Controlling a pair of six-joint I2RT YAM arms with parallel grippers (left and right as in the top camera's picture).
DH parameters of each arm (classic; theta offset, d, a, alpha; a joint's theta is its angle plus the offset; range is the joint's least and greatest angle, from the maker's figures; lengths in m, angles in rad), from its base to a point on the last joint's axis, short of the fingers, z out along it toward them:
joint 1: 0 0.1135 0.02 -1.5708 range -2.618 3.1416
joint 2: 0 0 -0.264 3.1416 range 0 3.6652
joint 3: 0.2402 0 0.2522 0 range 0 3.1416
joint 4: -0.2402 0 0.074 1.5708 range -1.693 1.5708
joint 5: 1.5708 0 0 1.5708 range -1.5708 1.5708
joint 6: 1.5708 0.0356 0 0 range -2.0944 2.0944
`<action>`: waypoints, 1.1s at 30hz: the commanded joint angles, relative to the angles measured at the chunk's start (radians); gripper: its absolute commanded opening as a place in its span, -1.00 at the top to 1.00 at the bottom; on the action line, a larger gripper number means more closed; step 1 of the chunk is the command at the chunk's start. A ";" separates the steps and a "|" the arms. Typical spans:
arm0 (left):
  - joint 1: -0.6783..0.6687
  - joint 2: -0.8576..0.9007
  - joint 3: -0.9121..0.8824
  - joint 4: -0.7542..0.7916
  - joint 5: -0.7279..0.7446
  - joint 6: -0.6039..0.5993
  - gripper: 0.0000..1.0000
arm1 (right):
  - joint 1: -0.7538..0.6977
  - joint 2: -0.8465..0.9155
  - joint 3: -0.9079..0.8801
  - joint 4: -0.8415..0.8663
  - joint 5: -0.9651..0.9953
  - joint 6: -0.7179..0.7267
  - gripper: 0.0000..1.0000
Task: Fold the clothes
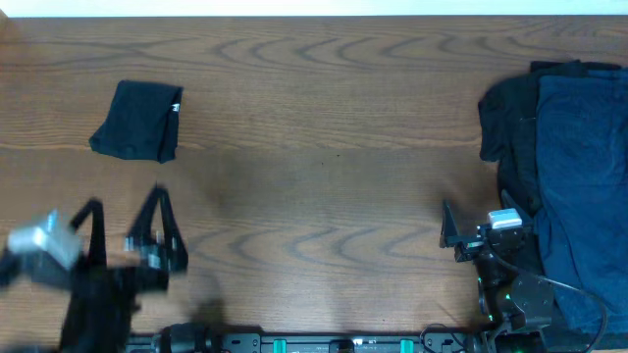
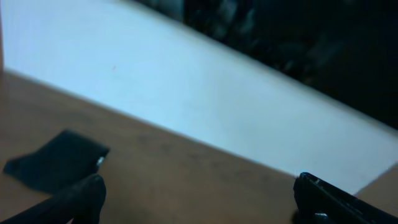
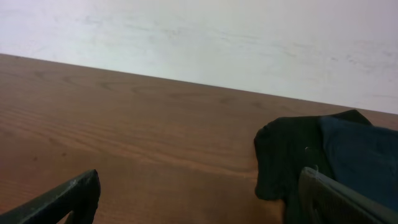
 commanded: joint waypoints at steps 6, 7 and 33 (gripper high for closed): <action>-0.034 -0.217 -0.047 -0.032 -0.003 -0.005 -0.96 | 0.010 -0.006 -0.001 -0.005 0.011 -0.013 -0.98; -0.034 -0.237 -0.064 -0.036 -0.003 -0.005 -0.96 | 0.010 -0.006 -0.001 -0.005 0.011 -0.013 -0.99; -0.106 -0.453 -0.819 0.337 -0.016 -0.005 -0.96 | 0.010 -0.006 -0.001 -0.005 0.011 -0.013 -0.98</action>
